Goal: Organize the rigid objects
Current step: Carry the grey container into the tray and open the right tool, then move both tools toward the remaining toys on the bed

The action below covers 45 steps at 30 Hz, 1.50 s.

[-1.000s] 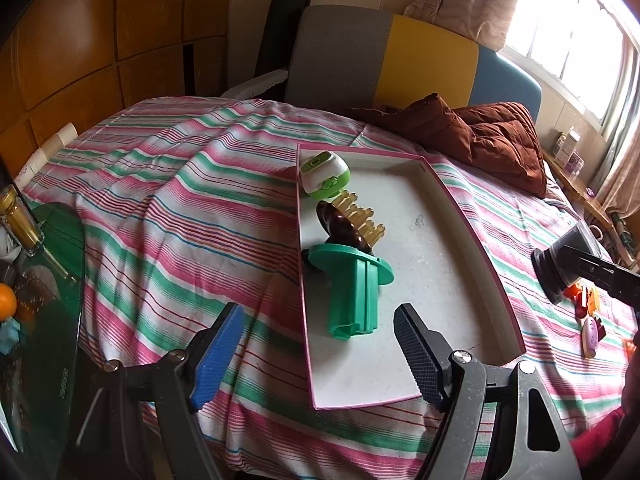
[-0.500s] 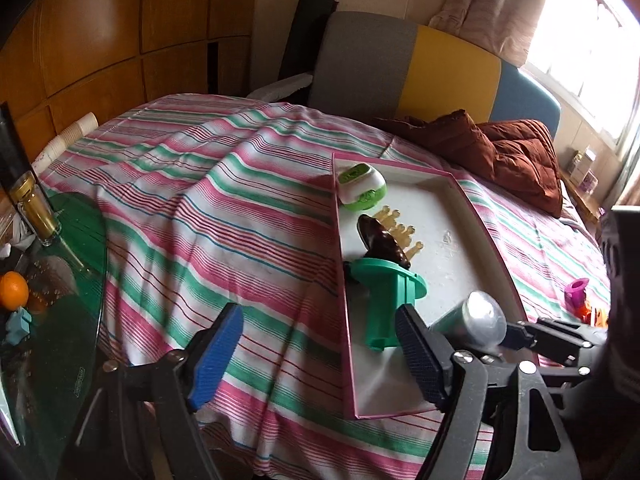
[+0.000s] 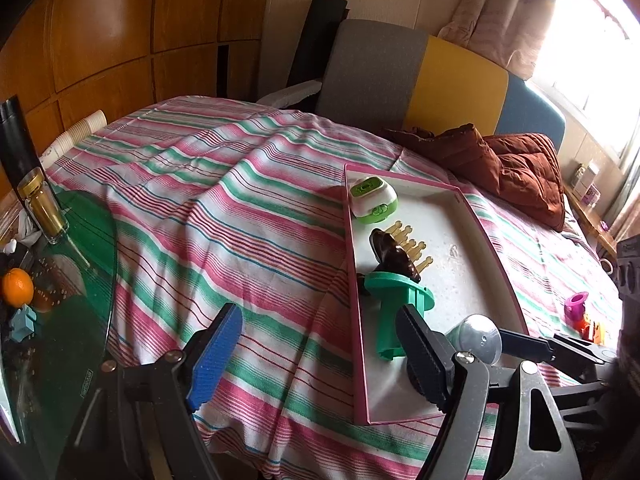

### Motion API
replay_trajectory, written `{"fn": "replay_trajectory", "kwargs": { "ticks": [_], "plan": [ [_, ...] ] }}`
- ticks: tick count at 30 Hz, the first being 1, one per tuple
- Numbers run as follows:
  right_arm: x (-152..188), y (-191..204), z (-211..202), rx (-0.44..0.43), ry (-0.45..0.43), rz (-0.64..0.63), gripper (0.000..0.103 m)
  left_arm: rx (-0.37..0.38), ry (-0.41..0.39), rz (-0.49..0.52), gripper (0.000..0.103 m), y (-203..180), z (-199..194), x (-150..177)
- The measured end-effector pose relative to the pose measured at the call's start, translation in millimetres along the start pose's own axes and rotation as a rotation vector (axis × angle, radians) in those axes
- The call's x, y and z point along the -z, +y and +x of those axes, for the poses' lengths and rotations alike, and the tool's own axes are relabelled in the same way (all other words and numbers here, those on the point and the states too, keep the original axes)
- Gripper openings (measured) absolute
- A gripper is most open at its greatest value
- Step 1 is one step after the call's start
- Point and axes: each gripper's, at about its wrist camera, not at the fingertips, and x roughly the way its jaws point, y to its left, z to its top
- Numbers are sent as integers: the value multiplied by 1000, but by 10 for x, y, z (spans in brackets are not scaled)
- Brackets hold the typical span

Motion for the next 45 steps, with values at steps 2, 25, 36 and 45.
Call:
{"fn": "replay_trajectory", "kwargs": {
  "ticks": [2, 25, 36, 45],
  "plan": [
    [16, -18, -62, 11, -11, 2, 72, 1, -2, 1, 80, -5, -15, -1],
    [80, -676, -728, 188, -149, 102, 72, 53, -52, 118, 81, -429, -284, -70],
    [114, -1198, -965, 311, -152, 143, 72, 88, -61, 185, 81, -720, -326, -105],
    [142, -1697, -1224, 441, -160, 178, 72, 133, -55, 251, 81, -1054, -319, -118]
  ]
}}
